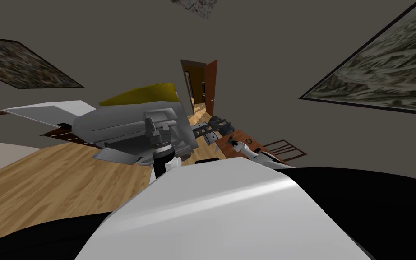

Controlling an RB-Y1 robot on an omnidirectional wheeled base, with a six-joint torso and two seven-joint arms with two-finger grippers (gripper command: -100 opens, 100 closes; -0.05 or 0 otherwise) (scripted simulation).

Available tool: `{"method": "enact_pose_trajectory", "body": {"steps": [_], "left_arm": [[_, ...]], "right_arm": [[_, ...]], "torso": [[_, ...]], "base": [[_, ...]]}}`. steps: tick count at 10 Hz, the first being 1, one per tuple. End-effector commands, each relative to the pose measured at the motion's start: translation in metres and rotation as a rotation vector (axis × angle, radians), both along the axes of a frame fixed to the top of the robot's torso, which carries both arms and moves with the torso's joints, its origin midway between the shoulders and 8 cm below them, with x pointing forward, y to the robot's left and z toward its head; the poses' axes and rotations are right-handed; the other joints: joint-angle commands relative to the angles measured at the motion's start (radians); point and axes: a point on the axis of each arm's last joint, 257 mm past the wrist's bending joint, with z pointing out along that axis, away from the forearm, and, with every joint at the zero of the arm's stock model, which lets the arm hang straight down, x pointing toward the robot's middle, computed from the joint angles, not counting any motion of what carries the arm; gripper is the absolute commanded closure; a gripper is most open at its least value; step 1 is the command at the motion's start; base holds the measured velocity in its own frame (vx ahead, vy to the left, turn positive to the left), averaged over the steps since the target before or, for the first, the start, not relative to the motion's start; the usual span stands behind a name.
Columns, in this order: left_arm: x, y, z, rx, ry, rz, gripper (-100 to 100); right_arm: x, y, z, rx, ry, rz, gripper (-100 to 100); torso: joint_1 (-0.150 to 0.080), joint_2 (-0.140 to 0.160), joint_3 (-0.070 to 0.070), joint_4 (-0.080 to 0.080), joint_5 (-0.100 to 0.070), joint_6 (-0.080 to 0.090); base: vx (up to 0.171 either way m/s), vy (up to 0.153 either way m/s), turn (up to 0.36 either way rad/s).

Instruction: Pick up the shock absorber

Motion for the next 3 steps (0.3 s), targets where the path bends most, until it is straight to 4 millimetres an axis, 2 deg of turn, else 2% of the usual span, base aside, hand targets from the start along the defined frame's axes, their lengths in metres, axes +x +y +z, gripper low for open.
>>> {"method": "enact_pose_trajectory", "body": {"steps": [1,2,3], "left_arm": [[0.0000,0.0000,0.0000,0.000,0.000,0.000,0],[0.0000,-0.0001,0.0000,0.000,0.000,0.000,0],[0.0000,-0.0001,0.0000,0.000,0.000,0.000,0]], "right_arm": [[0.0076,0.0080,-0.0005,-0.015,-0.002,0.020,100],[0.0054,0.0051,0.0002,-0.009,0.000,0.009,100],[0.0053,0.0052,-0.0002,-0.010,0.000,0.010,0]], "torso": [[0.000,0.000,0.000,0.000,0.000,0.000],[0.000,0.000,0.000,-0.001,0.000,-0.001],[0.001,0.000,0.000,0.000,0.000,-0.001]], "base": [[-0.002,-0.018,-0.116],[-0.001,-0.006,0.002],[0.000,0.000,0.000]]}}
